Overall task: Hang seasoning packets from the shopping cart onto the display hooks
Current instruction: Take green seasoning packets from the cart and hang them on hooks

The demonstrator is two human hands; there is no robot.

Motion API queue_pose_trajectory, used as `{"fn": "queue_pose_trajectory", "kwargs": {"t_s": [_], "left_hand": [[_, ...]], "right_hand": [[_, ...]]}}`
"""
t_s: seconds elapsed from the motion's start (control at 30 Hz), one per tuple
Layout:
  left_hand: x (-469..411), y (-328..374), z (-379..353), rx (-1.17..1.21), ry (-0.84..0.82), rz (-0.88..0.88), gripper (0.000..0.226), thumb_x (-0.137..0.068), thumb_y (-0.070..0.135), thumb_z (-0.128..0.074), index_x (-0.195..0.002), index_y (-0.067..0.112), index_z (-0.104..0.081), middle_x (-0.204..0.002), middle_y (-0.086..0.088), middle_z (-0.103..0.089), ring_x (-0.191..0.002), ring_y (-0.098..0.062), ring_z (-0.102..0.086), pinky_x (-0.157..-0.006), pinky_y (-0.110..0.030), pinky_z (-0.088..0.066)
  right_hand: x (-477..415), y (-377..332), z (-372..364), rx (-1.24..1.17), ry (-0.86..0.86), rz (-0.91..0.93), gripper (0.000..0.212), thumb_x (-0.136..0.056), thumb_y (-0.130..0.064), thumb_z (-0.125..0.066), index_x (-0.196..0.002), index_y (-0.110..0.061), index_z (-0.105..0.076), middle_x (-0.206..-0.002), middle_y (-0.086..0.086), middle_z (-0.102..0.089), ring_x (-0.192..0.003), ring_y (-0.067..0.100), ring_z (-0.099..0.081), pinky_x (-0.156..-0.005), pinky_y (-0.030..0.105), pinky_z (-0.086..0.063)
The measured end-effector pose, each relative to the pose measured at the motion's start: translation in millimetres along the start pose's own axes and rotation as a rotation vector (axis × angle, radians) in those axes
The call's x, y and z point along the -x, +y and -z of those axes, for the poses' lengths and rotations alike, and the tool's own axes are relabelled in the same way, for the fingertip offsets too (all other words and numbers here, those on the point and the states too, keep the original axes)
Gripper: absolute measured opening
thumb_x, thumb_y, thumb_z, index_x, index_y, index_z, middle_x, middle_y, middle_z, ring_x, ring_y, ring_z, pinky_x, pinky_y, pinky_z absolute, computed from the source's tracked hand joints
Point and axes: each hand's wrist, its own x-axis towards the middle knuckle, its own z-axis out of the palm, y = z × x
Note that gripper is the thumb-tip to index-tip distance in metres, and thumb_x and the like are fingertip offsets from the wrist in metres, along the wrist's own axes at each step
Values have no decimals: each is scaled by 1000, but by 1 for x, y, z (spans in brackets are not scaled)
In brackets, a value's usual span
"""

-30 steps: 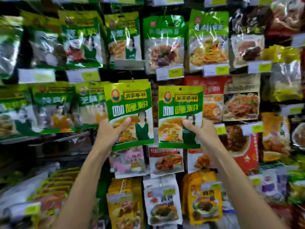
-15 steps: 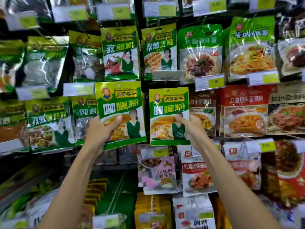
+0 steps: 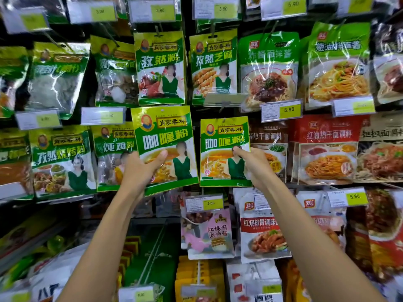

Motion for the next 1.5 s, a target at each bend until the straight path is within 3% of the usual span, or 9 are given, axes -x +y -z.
{"fn": "queue_pose_trajectory", "kwargs": {"t_s": [0.17,0.33,0.47,0.6,0.77,0.8,0.87,1.13,1.5], "left_hand": [[-4,-1,-11,13,4,-93,18,-75,27,-75,-87,23,-62,-82,7,-74,-84,-13,-69,-80,-39,-54],[-5,-2,-28,40,-42,-110,16,-77,23,-74,-89,26,-65,-86,10,-72,-88,-13,-68,-79,-30,-52],[-1,-4,-43,62,-89,-65,34,-64,37,-75,-92,21,-65,-78,12,-73,-75,-4,-68,-73,-25,-54],[4,-7,-63,149,-103,76,75,-59,42,-80,-113,-2,-52,-108,-17,-66,-105,-34,-61,-93,-48,-50],[12,-9,-93,179,-234,121,45,-59,31,-77,-91,7,-56,-80,-3,-74,-89,-25,-69,-87,-43,-54],[13,-9,-98,177,-235,119,40,-60,30,-77,-89,9,-58,-81,-4,-74,-92,-27,-69,-89,-46,-52],[13,-7,-102,121,-211,97,36,-65,31,-77,-89,10,-61,-87,-7,-74,-98,-34,-66,-92,-50,-50],[-35,18,-62,-664,425,-774,28,-97,20,-46,-120,5,-54,-116,-11,-56,-109,-24,-51,-96,-32,-40],[-81,5,-47,-1019,436,-1007,36,-97,18,-47,-129,0,-50,-125,-20,-54,-118,-33,-48,-105,-45,-37]], "right_hand": [[-11,1,-1,63,3,-36,40,-96,-26,-56,-120,7,-55,-118,13,-60,-102,19,-55,-81,32,-35],[-20,3,-4,180,-61,-75,68,-99,-36,-48,-146,4,-20,-153,16,-28,-139,32,-30,-109,43,-29],[-19,9,1,452,71,78,42,-97,-34,-50,-121,0,-45,-115,14,-53,-110,31,-52,-88,41,-43],[4,10,3,279,226,366,27,-97,-33,-52,-112,-11,-54,-97,-4,-58,-96,15,-58,-76,23,-44],[19,-5,-6,5,-58,265,46,-93,-40,-56,-92,6,-60,-88,24,-59,-87,32,-58,-101,47,-39],[19,-6,-6,-4,-72,263,46,-93,-38,-57,-85,8,-57,-81,26,-52,-79,32,-53,-73,31,-25],[17,-5,-4,-11,-80,262,41,-94,-32,-57,-79,6,-57,-77,19,-54,-78,26,-54,-80,41,-44],[2,24,10,36,25,225,33,-96,-25,-56,-70,-5,-58,-69,-1,-64,-70,11,-60,-73,30,-45],[-11,18,8,81,16,359,23,-95,-20,-57,-75,-13,-63,-72,1,-65,-67,2,-60,-64,13,-46]]}}
